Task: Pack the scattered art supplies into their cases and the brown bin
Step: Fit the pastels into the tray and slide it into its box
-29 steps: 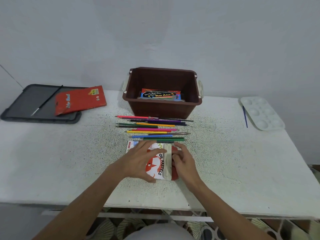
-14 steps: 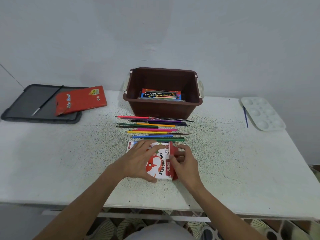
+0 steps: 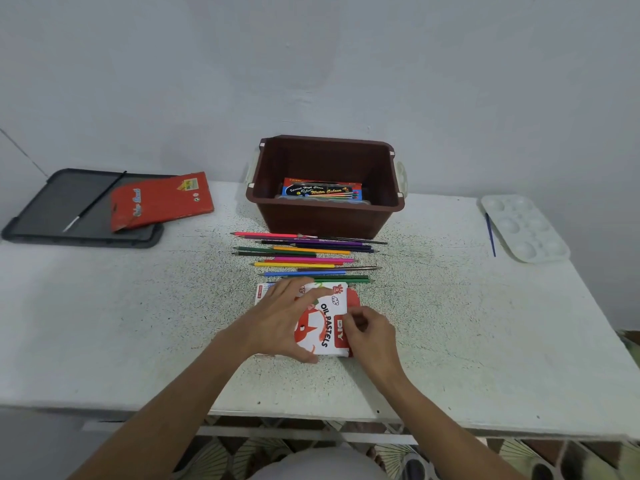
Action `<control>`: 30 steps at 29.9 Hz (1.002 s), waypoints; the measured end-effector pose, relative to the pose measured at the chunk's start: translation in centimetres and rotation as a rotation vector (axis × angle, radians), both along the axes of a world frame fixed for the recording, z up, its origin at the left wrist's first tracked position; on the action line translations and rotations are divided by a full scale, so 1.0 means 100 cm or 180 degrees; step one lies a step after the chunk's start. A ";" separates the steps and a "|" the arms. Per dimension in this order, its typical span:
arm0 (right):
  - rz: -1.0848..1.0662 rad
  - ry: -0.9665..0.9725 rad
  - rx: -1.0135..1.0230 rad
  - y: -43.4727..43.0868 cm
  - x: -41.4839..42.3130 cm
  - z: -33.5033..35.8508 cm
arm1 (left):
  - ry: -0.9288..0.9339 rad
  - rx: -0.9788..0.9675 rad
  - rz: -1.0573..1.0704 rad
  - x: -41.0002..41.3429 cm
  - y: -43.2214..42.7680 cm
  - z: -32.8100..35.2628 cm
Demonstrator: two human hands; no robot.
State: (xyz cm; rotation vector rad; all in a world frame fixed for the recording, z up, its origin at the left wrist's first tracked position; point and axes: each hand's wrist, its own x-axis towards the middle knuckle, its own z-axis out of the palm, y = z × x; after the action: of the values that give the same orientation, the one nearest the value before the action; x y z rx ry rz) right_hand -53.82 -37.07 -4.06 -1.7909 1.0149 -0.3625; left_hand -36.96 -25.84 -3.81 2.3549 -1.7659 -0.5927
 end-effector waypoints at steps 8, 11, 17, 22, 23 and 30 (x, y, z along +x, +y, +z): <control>0.0405 0.0366 0.0030 0.000 0.004 0.008 | -0.0068 0.0090 -0.0051 -0.002 -0.002 -0.002; 0.0455 0.0440 -0.0029 0.000 0.005 0.010 | -0.0055 0.0064 -0.0045 -0.001 -0.002 -0.004; 0.0408 0.0340 -0.0244 0.004 0.002 0.008 | 0.0199 -0.0108 0.0401 -0.006 0.010 -0.007; 0.0509 0.0546 -0.0110 -0.005 0.006 0.010 | 0.0067 -0.0862 0.1771 -0.016 0.022 -0.009; 0.0539 0.0624 -0.0076 -0.008 0.008 0.010 | 0.0135 -0.0869 0.2008 -0.020 0.023 -0.008; 0.0825 0.1279 -0.0374 -0.014 0.025 0.019 | 0.0894 -0.1016 0.2947 -0.032 0.017 0.002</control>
State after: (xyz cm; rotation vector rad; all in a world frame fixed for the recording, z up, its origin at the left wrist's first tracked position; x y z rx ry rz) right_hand -51.34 -38.44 -2.17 -2.1246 1.0302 0.1070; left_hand -40.12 -24.13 -3.60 2.3510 -0.4832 -0.4064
